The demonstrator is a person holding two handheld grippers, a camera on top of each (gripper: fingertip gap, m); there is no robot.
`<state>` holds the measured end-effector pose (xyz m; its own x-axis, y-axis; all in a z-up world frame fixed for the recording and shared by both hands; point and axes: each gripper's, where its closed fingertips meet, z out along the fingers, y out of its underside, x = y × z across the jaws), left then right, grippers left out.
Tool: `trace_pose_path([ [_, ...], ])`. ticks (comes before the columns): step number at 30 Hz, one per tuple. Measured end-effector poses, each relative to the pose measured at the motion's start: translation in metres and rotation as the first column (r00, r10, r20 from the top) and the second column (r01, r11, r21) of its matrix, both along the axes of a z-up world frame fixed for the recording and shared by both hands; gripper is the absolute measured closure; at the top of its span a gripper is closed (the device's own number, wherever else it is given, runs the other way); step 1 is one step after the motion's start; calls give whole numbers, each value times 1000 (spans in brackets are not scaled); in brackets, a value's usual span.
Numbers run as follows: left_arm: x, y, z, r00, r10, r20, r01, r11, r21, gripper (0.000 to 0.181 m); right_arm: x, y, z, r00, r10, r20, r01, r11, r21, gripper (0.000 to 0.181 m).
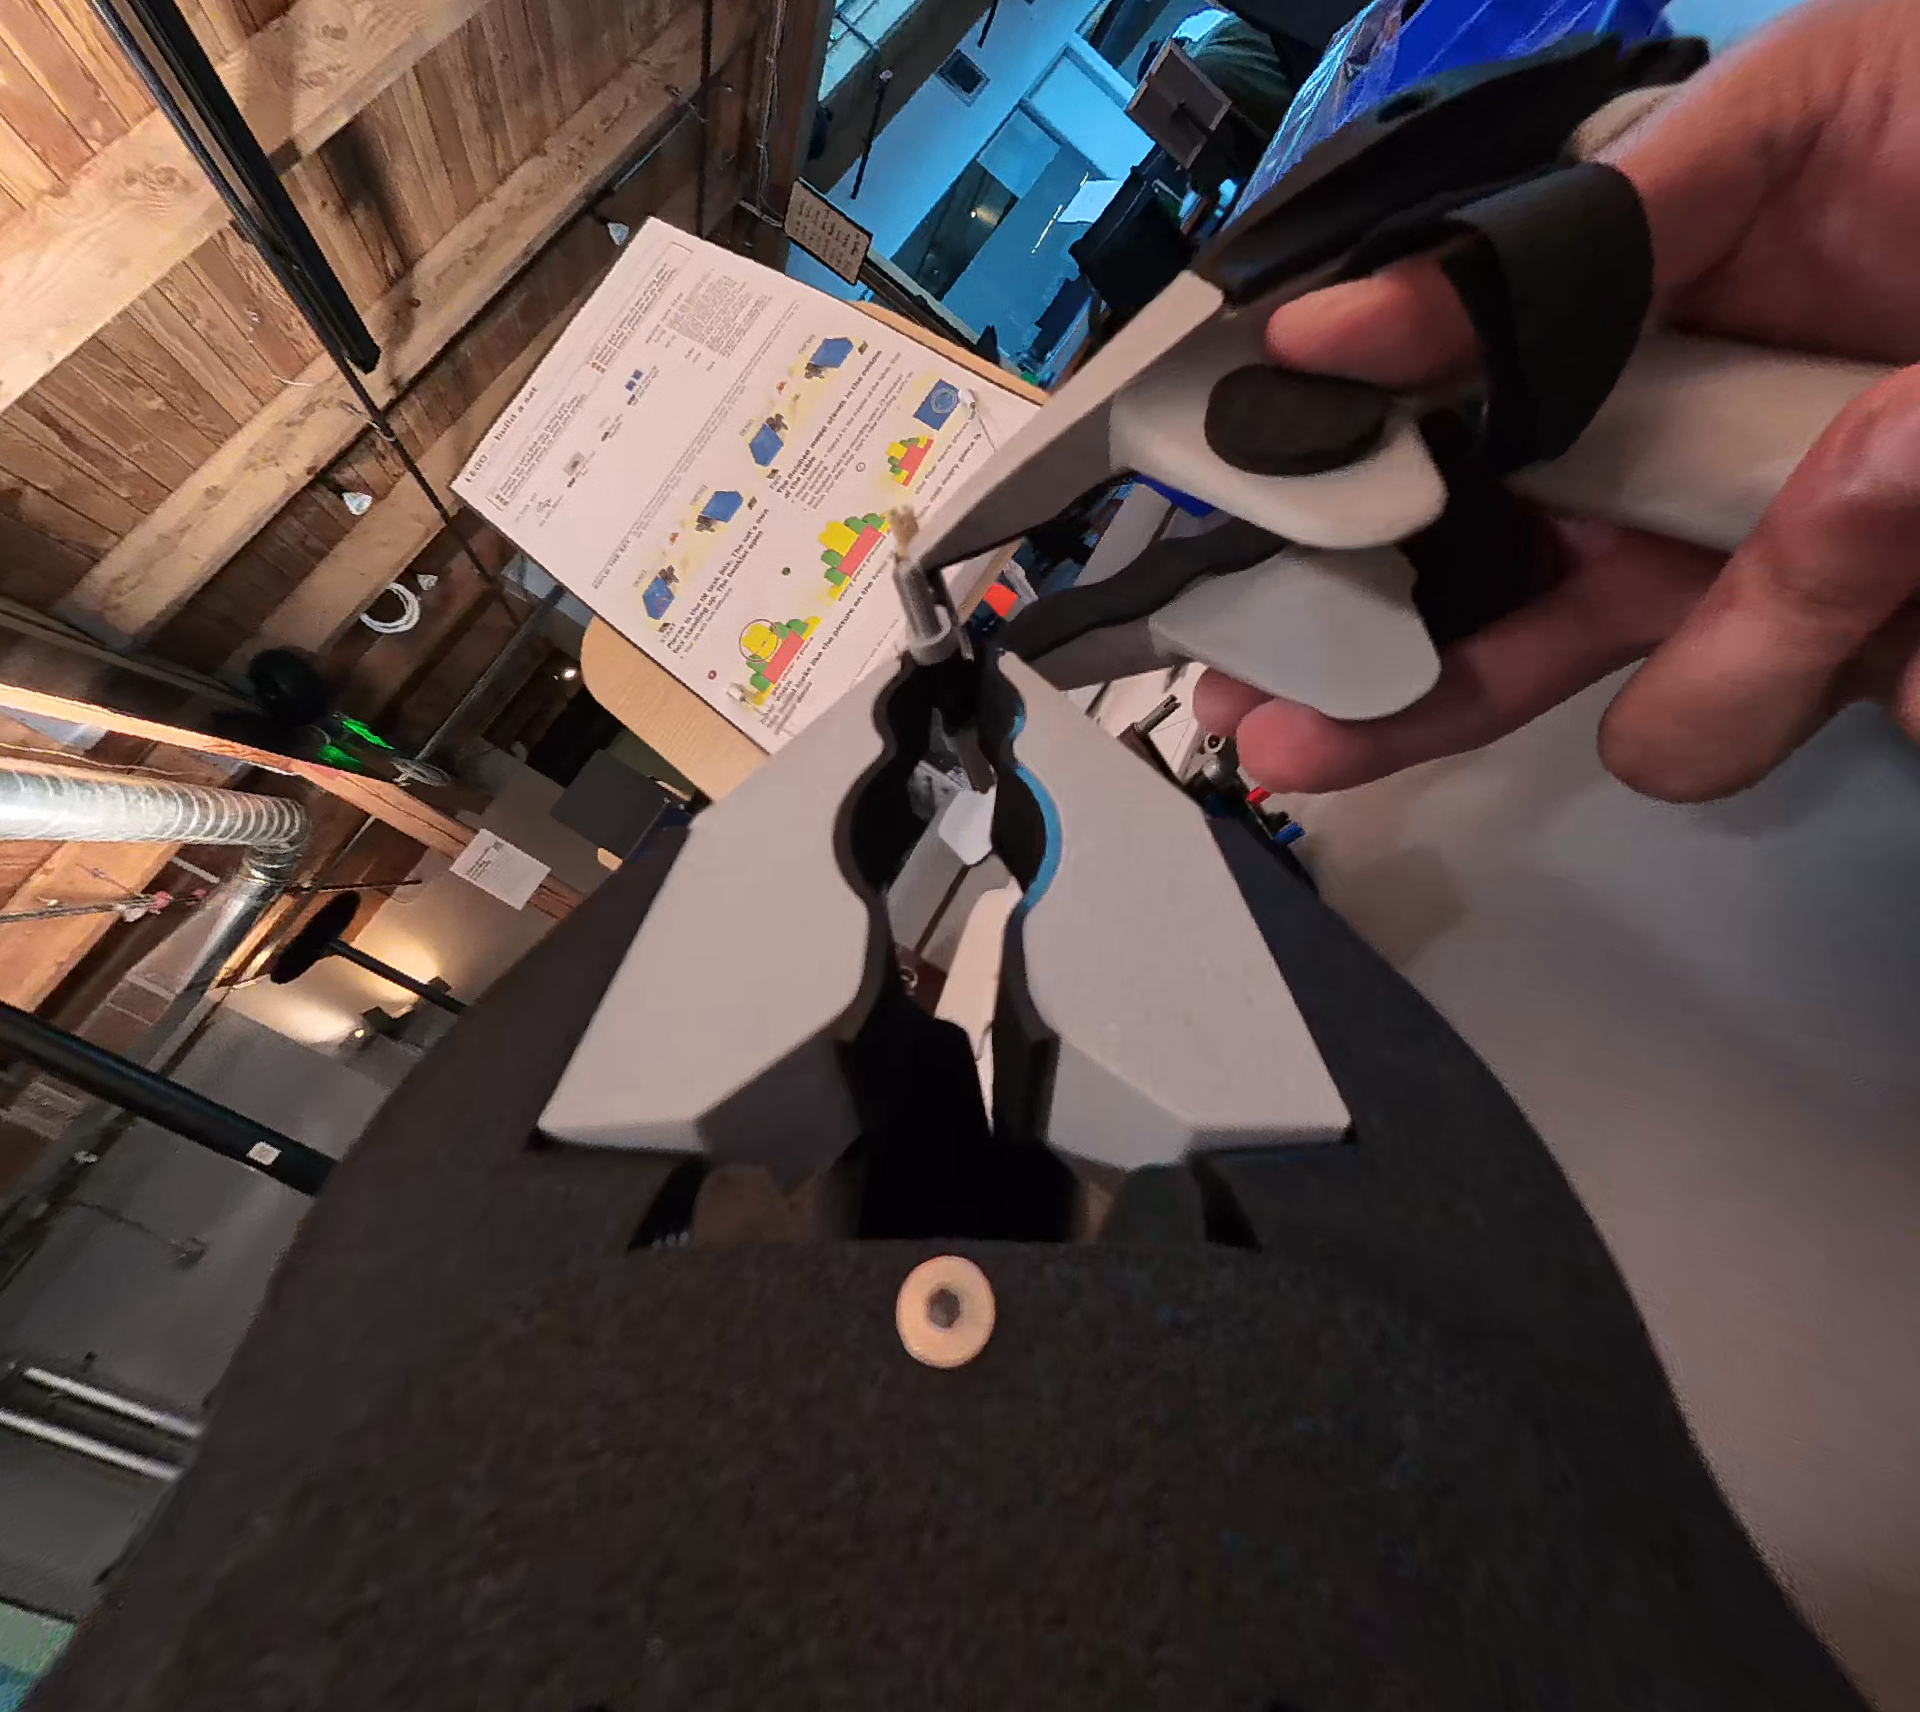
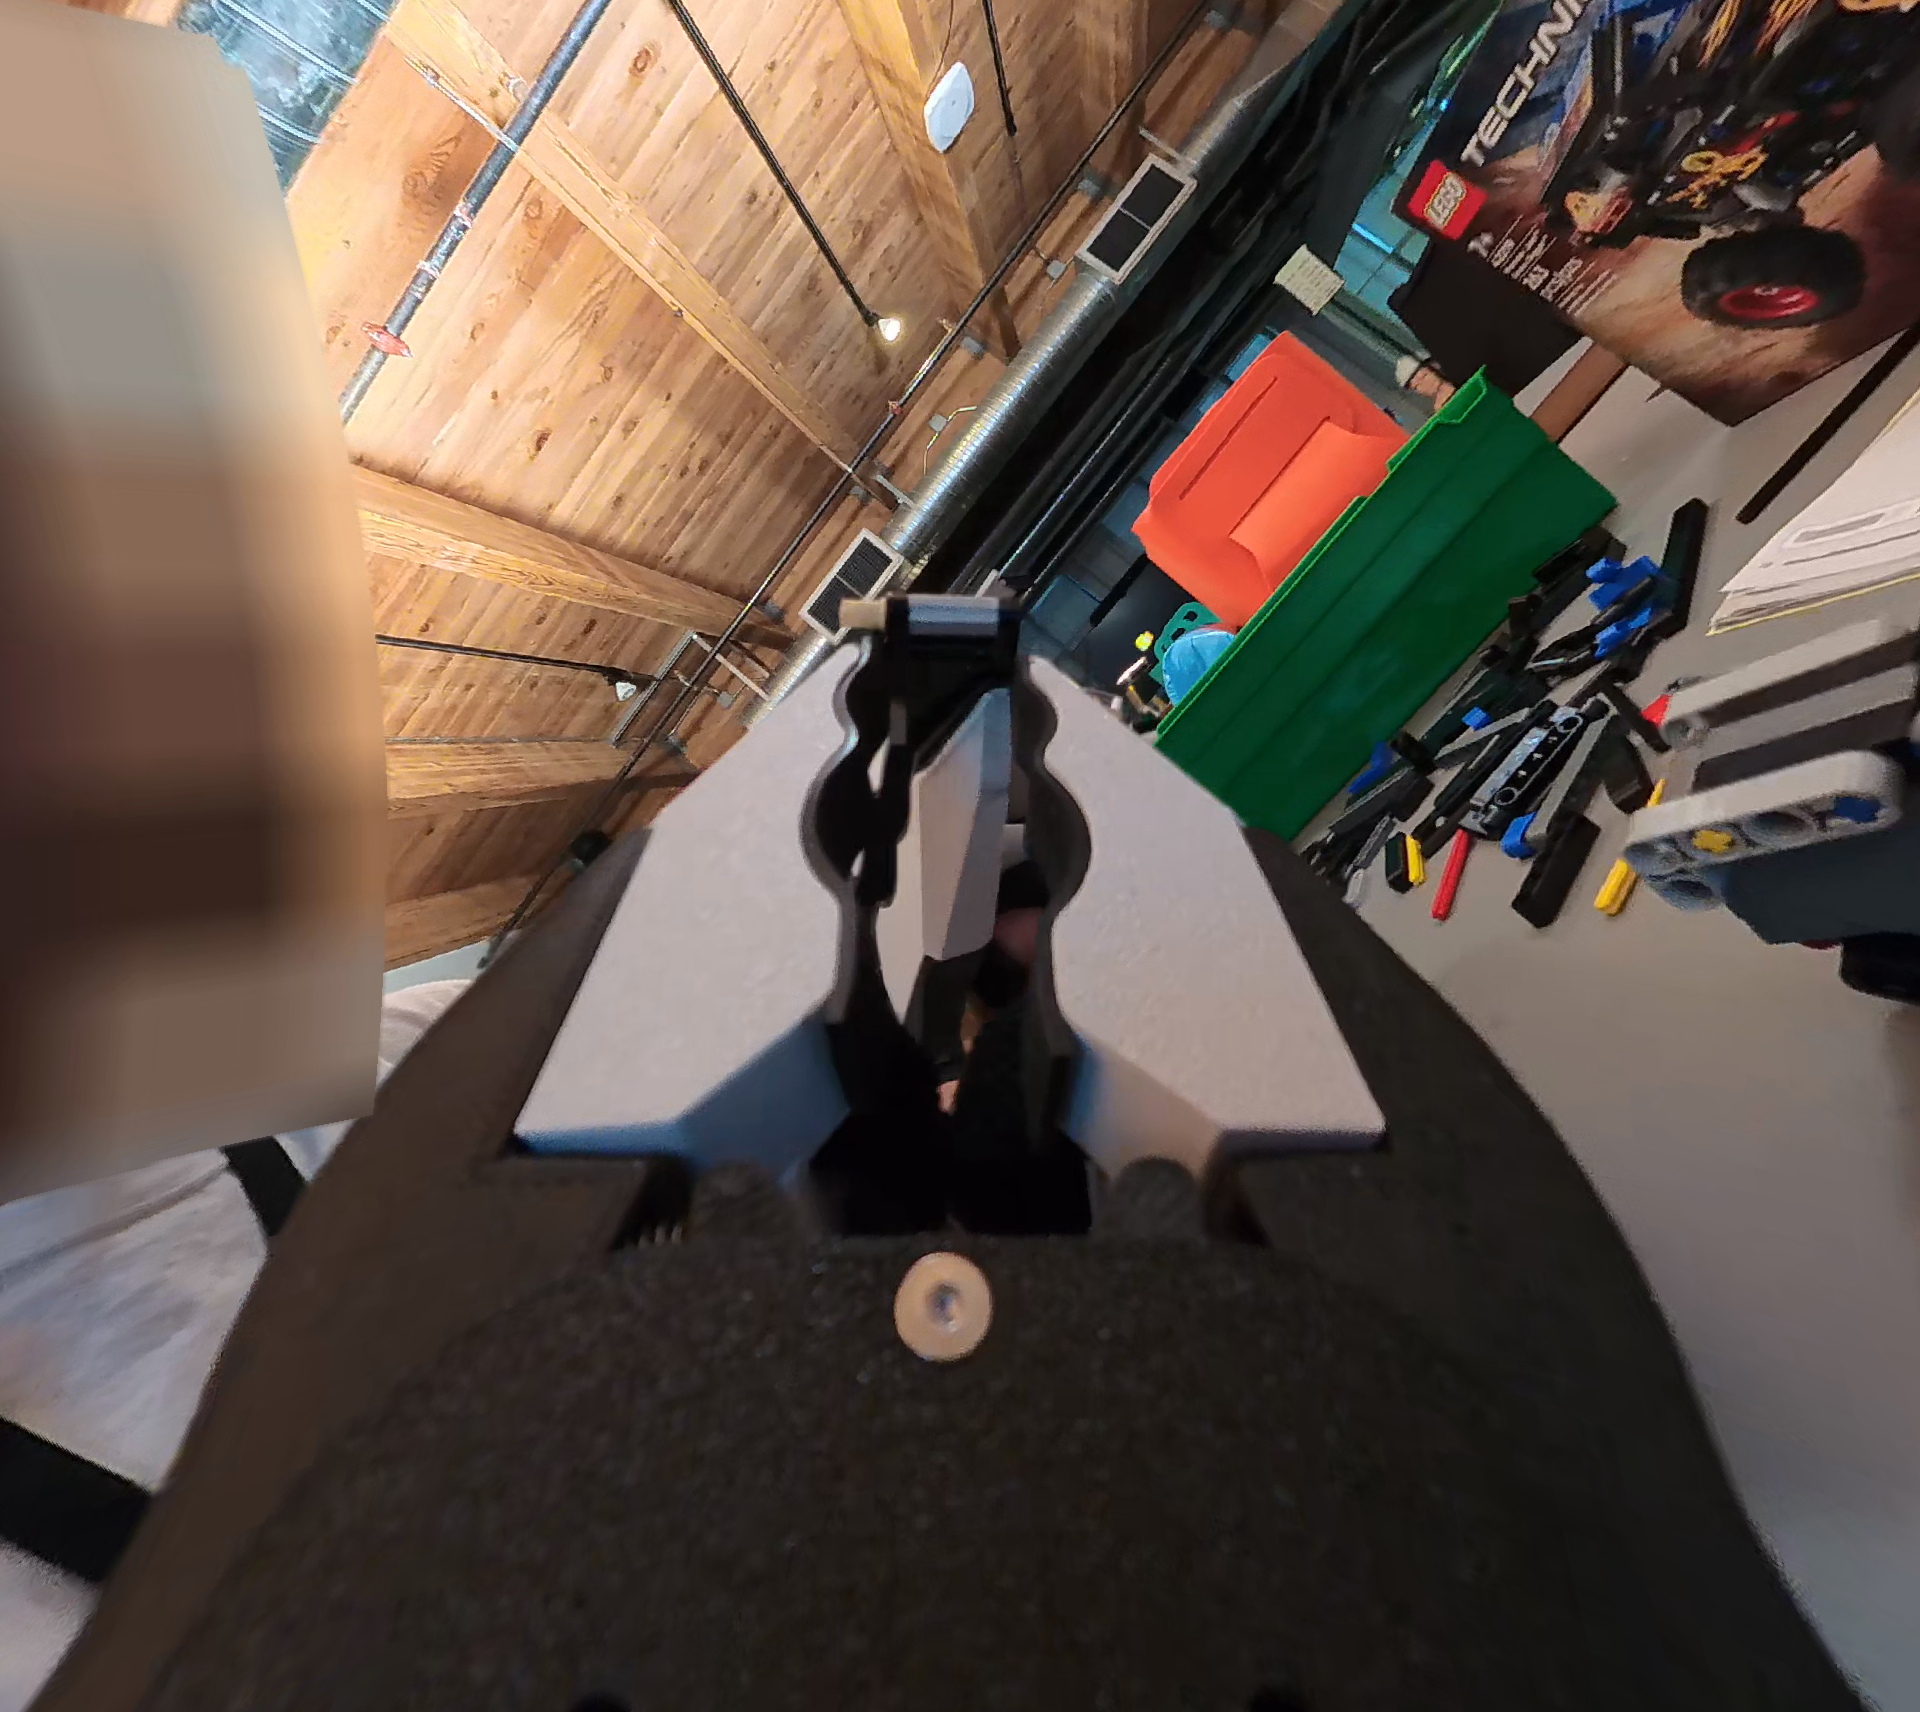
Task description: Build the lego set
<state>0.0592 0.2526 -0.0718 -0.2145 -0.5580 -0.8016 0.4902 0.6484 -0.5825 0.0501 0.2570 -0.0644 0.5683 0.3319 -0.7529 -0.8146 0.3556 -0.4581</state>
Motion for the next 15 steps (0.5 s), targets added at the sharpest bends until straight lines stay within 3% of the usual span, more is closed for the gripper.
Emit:
trace_pose_path([
  [2,4,1,-4,998,-15,-58,13,999,-40,175,4,0,-4,1000,8,-9,-8,999,-44,158],
  [6,18,10,-6,933,-174,-314,68,945,-319,175,20,-9,-14,994,-81,68,92,979,-181,144],
  [8,21,13,-5,828,-352,-436,88,850,-519,176,26,-17,-14,978,-138,158,175,952,-251,137],
  [10,21,13,0,657,-580,-481,59,676,-735,176,35,-23,-14,938,-209,275,296,896,-330,134],
  [12,22,13,4,493,-747,-446,-22,502,-865,175,37,-27,-10,873,-243,422,415,827,-381,134],
  [13,22,13,4,445,-788,-426,-58,449,-892,175,38,-27,-9,837,-244,490,467,786,-406,134],
  [15,19,8,2,381,-830,-406,-80,408,-910,175,33,-23,-7,761,-204,616,548,711,-441,136],
])
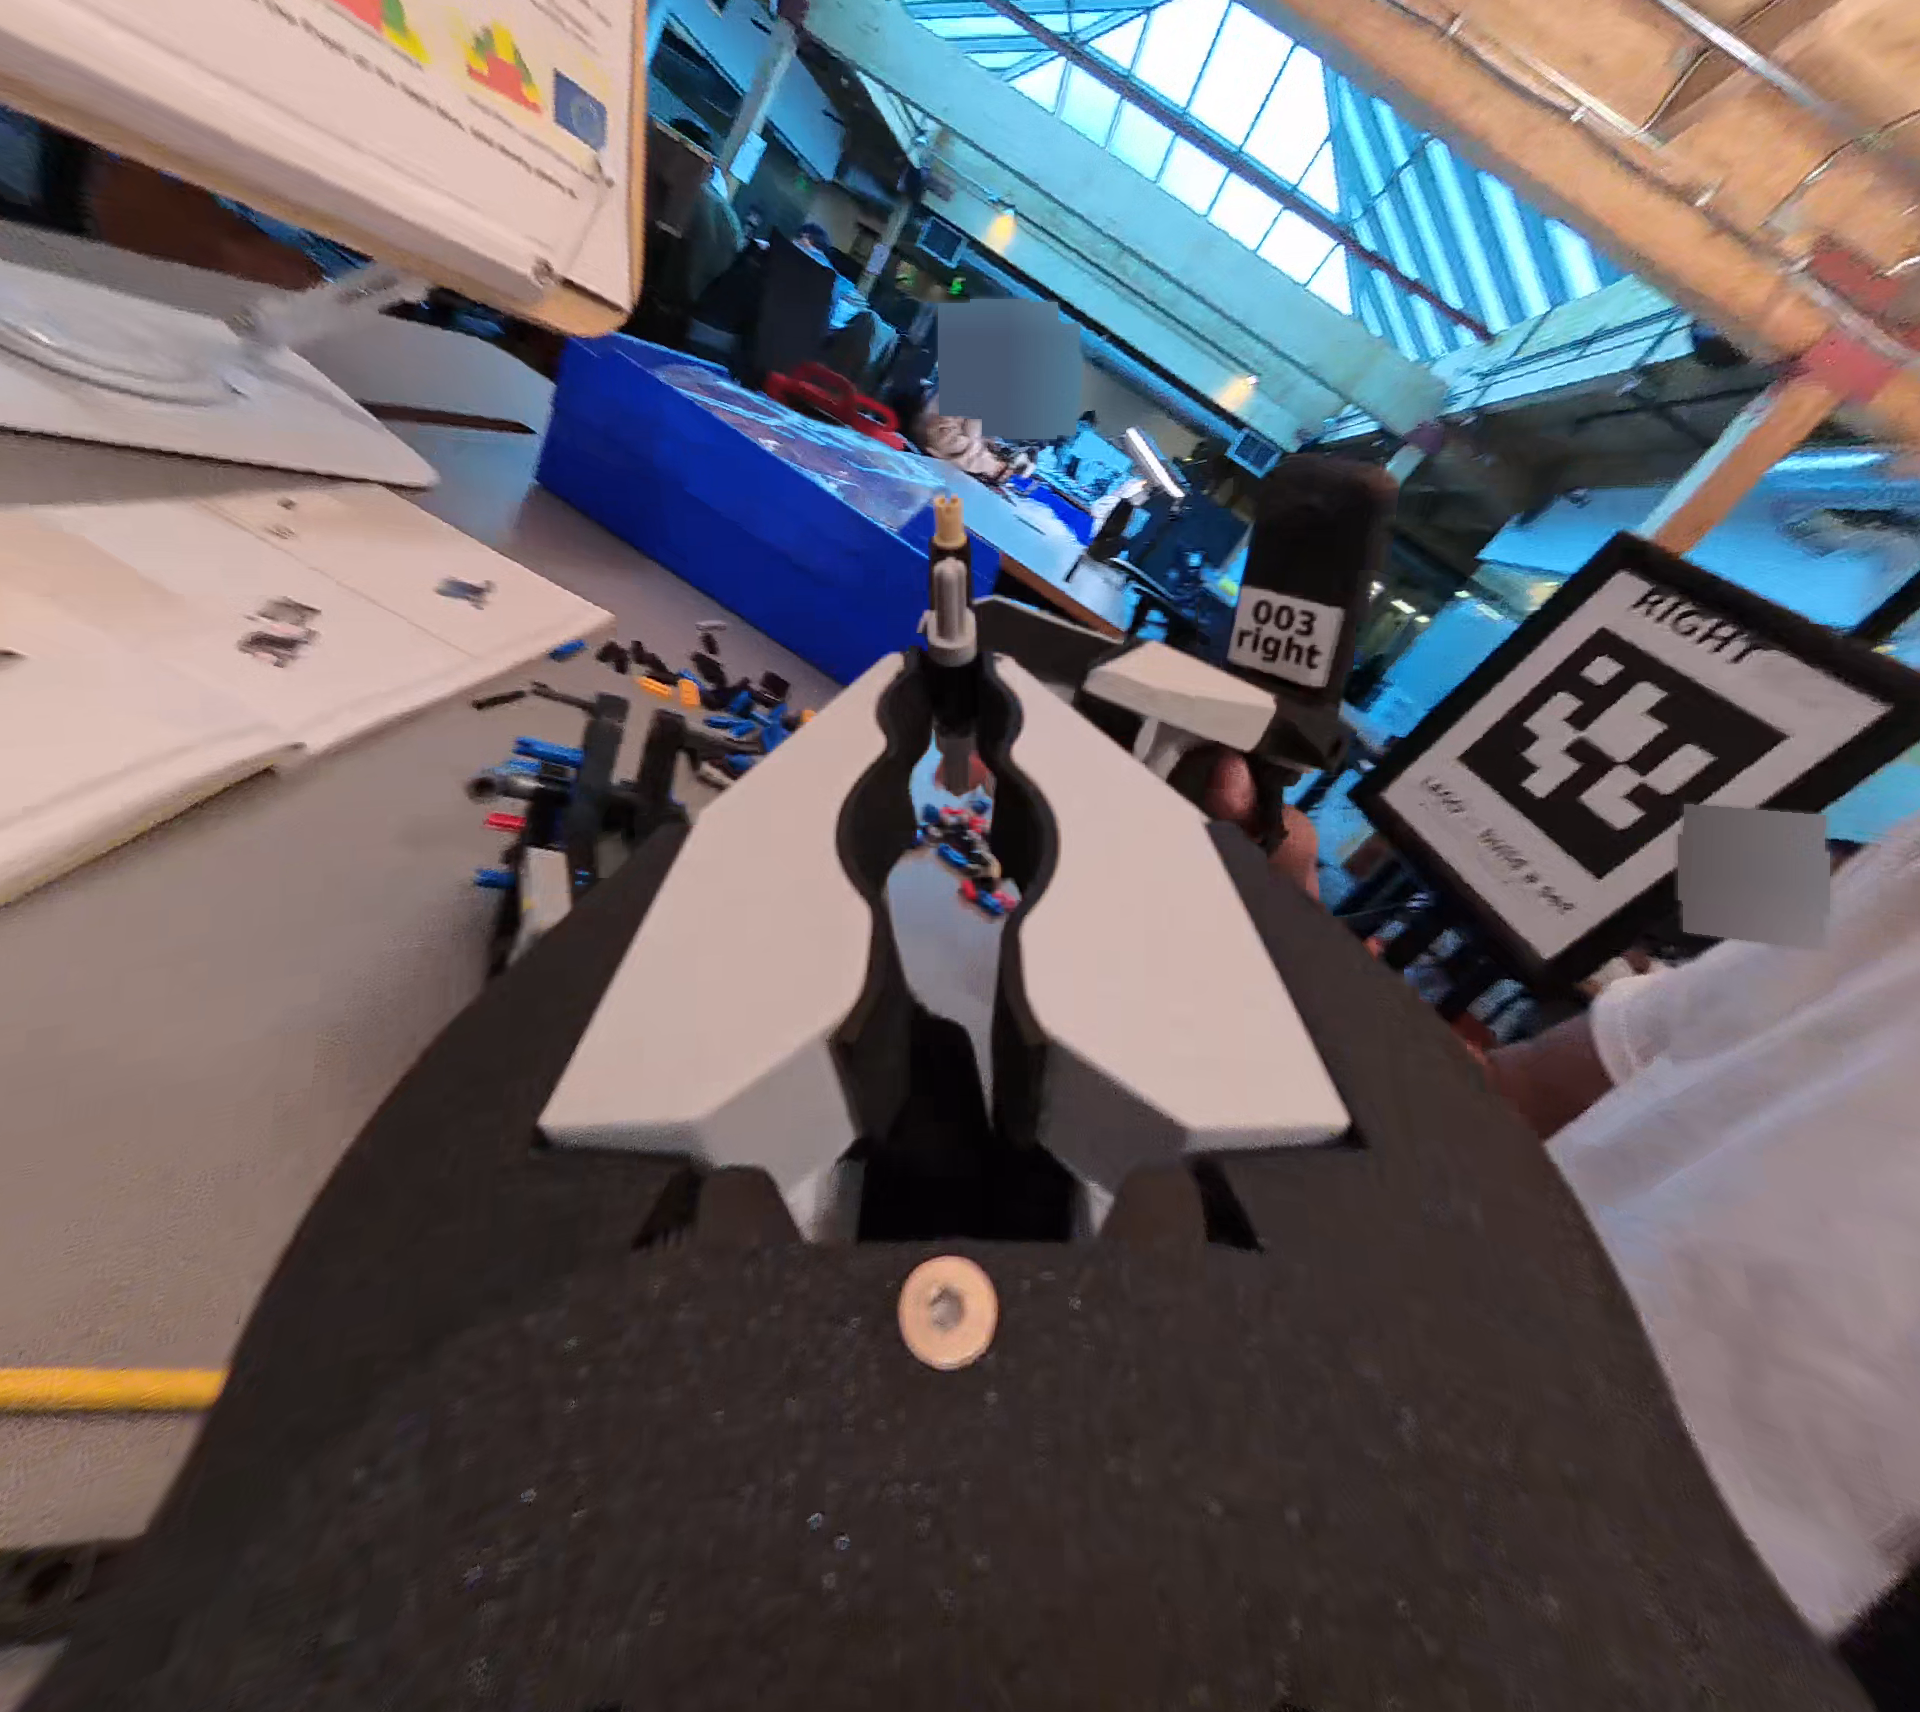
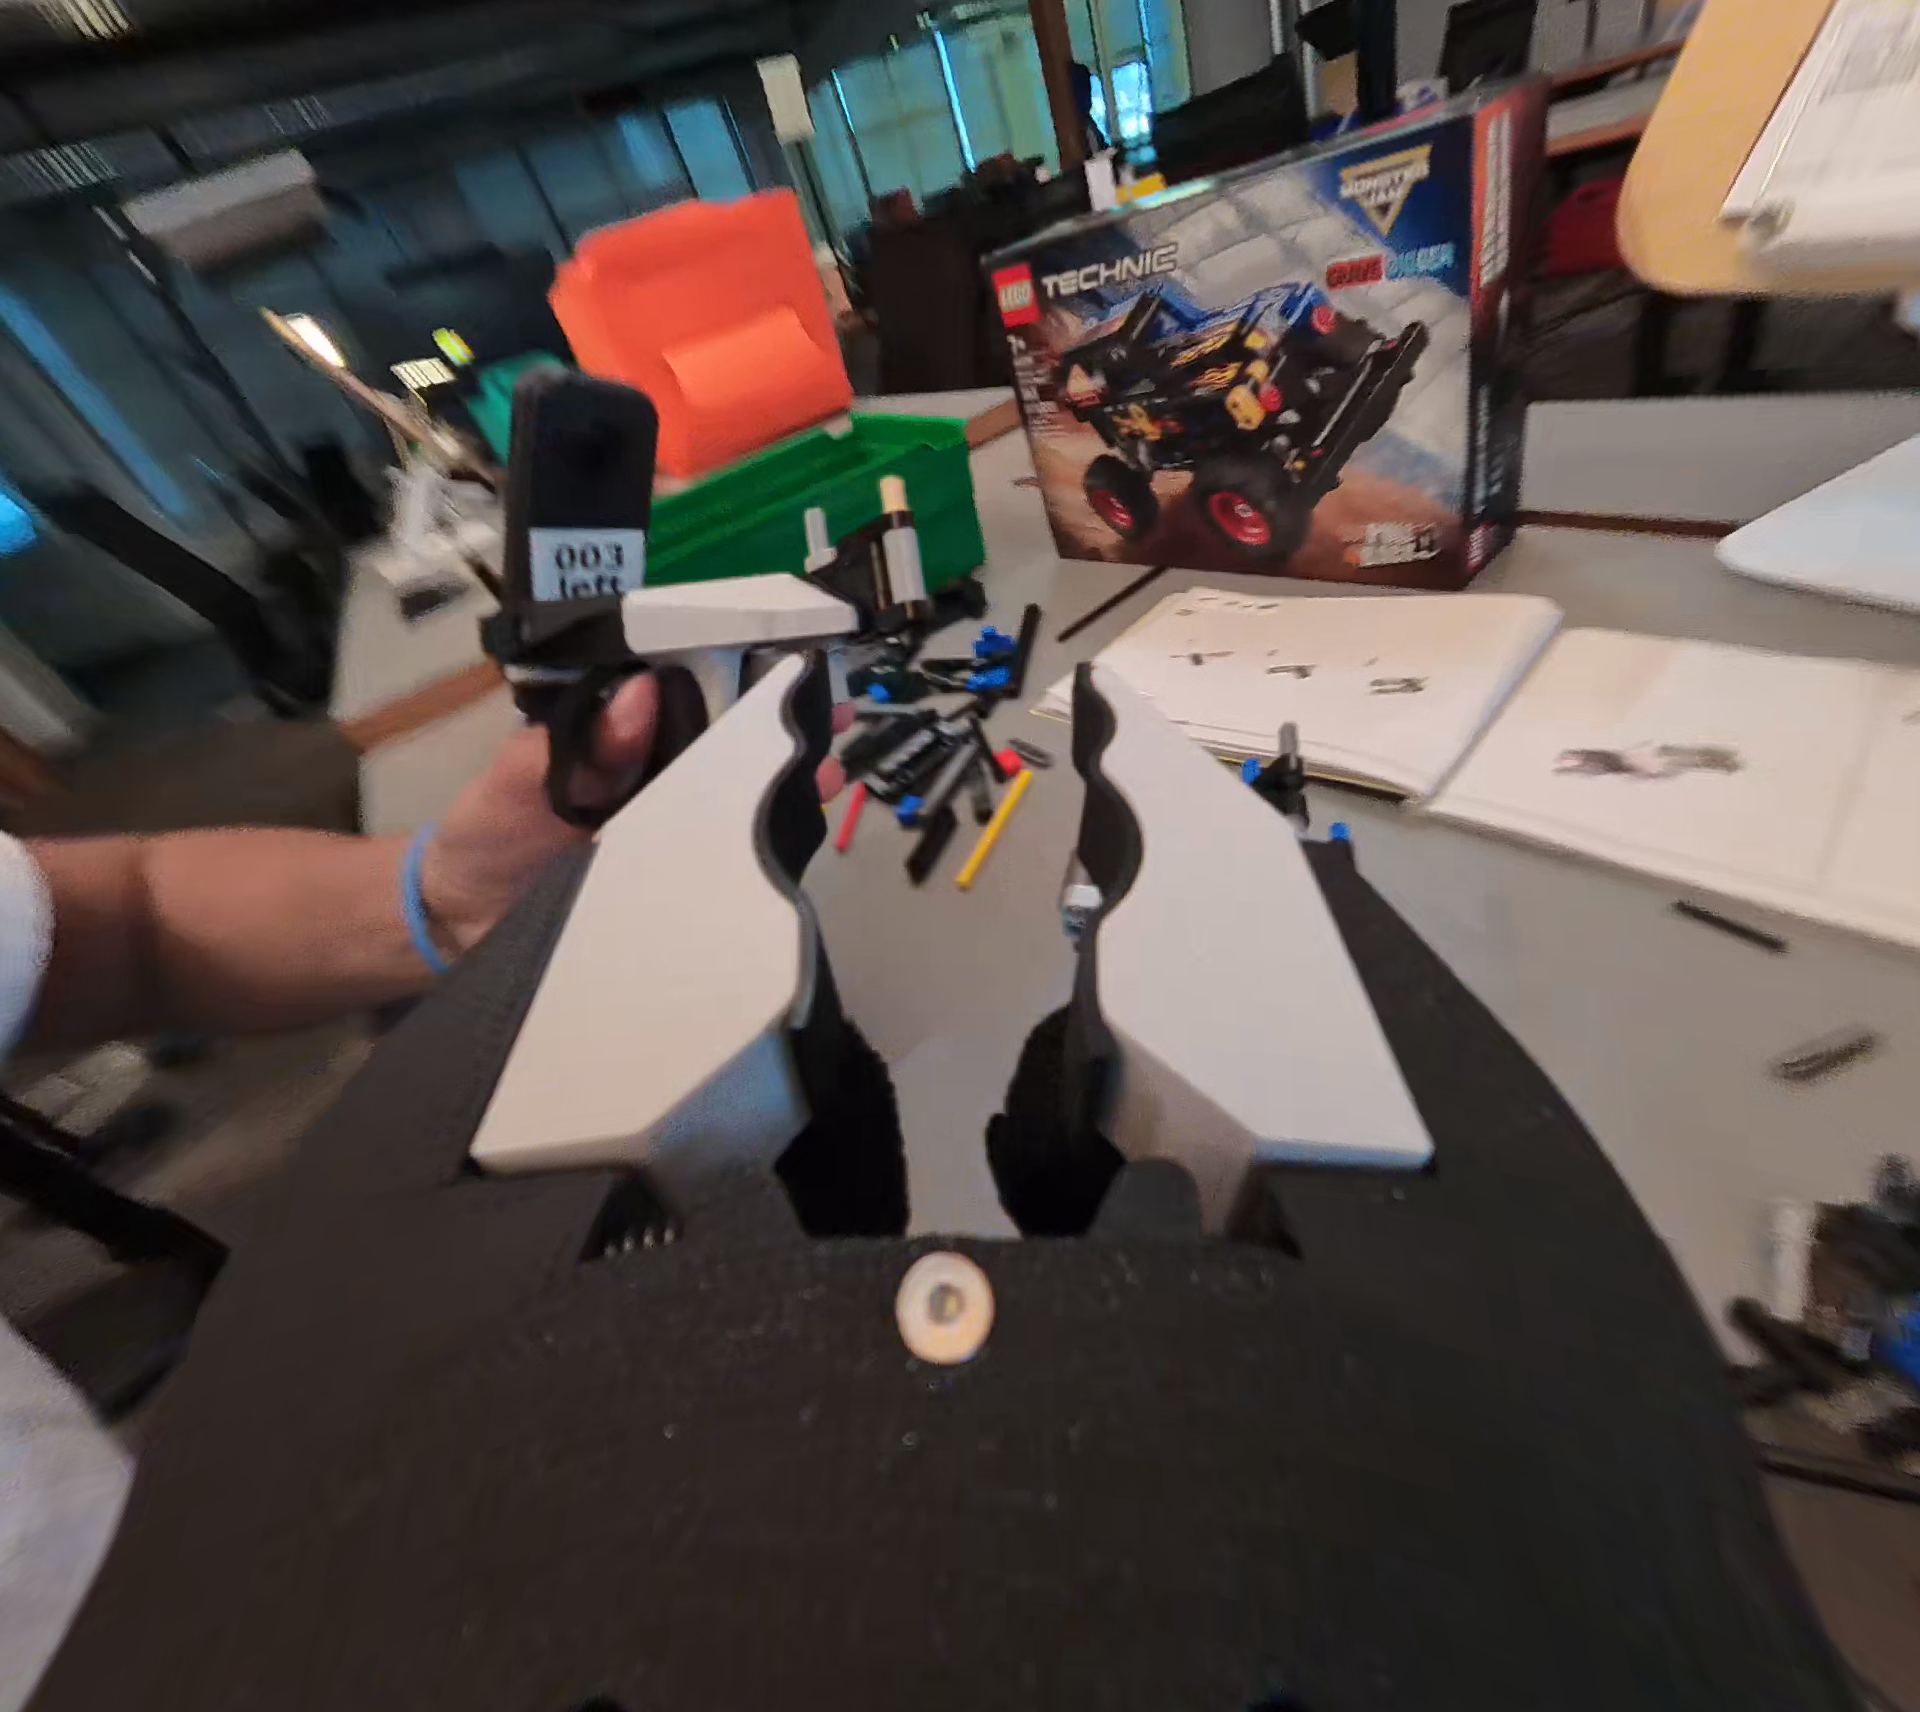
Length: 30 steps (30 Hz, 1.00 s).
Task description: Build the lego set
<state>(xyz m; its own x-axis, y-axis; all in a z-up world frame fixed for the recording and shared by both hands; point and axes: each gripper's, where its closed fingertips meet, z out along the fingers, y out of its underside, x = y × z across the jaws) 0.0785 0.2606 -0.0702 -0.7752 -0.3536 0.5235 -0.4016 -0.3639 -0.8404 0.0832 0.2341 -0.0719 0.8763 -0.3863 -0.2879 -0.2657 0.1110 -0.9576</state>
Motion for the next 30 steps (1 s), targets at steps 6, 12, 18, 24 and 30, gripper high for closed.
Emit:
trace_pose_path([
  [6,-4,-7,-1,976,-149,-156,116,972,-206,175,-6,0,6,1000,-20,22,21,998,-60,155],
  [12,-9,-15,-3,959,-221,-178,170,949,-266,176,-6,2,9,965,148,-218,-100,971,217,160],
  [18,-21,-28,-4,963,-234,-134,205,958,-199,176,-17,10,3,922,265,-282,-181,939,292,175],
  [24,-25,-33,-25,980,-161,118,126,958,258,151,-15,-13,0,880,360,-310,-282,921,270,176],
  [30,-17,-24,-46,718,-211,663,-436,606,665,150,-28,-25,-27,732,484,-480,-481,865,138,176],
])
